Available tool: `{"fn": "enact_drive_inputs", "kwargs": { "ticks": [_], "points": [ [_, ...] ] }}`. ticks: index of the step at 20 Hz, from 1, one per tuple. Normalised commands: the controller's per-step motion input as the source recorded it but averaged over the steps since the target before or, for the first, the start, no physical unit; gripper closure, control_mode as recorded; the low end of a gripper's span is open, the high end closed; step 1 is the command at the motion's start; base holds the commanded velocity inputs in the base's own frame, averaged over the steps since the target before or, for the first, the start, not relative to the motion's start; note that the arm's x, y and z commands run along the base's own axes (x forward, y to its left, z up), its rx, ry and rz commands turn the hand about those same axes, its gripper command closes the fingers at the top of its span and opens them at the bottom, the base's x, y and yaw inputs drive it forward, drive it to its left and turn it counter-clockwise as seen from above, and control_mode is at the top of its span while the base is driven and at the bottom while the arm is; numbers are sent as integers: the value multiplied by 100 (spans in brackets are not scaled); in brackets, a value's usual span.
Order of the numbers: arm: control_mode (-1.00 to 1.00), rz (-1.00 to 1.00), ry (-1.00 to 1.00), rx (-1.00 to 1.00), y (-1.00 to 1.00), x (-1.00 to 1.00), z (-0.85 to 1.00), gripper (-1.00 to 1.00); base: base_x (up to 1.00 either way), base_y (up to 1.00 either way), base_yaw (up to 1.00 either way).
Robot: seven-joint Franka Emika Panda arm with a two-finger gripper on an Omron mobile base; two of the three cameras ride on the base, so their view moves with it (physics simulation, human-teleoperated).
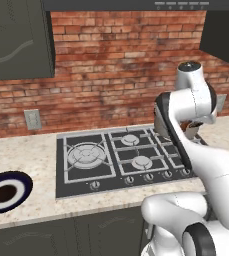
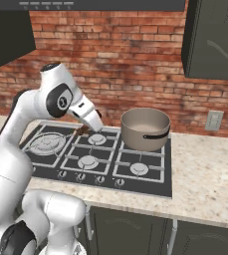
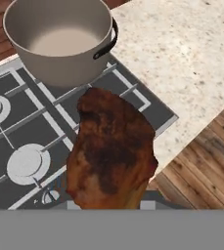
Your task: Retrieve the frozen meat and place it in the pot on a burner. Then turn the burner on.
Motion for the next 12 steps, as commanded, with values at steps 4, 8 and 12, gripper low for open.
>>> {"fn": "enact_drive_inputs", "kwargs": {
  "ticks": [4, 8, 12],
  "points": [
    [-100, 2, -1, -1, -95, 53, -12, 100, 0, 0, 0],
    [-100, 15, 0, 0, -78, 61, 0, 100, 0, 0, 0],
    [-100, 17, 0, 7, -67, 86, -4, 100, 0, 0, 0]
  ]
}}
